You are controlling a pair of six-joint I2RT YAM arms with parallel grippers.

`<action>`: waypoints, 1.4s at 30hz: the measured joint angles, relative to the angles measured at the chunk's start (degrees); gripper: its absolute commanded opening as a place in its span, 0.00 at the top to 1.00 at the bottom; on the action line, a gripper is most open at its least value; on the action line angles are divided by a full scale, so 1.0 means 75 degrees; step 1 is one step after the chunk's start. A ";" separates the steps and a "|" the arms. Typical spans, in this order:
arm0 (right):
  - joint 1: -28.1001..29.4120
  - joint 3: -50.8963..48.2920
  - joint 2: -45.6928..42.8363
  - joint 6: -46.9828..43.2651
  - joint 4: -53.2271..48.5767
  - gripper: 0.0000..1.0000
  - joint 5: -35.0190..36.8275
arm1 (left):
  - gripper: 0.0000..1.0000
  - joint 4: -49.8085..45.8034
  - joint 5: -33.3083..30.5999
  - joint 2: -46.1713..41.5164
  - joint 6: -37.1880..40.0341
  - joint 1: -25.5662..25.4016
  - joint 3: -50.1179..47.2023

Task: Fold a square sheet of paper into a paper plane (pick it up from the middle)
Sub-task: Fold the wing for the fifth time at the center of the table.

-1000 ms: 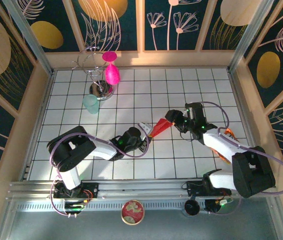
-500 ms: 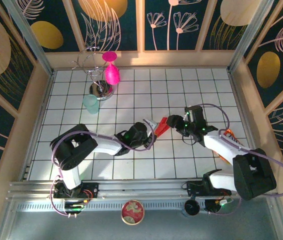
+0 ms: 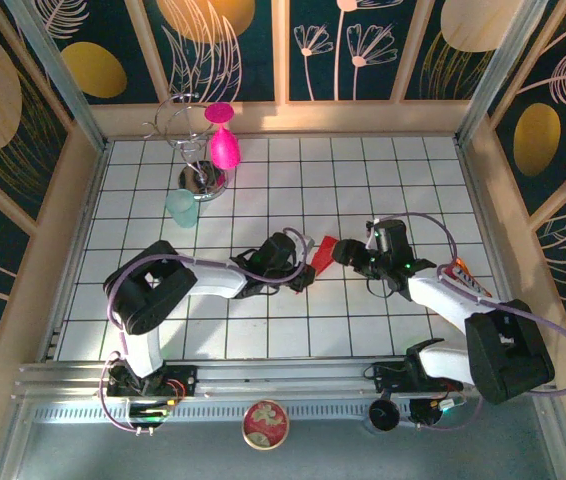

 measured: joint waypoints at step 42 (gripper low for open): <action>0.0484 0.1553 0.2637 -0.0262 -0.0772 0.36 0.0152 | 0.83 0.0423 0.1836 0.0597 -0.2157 0.0641 0.0114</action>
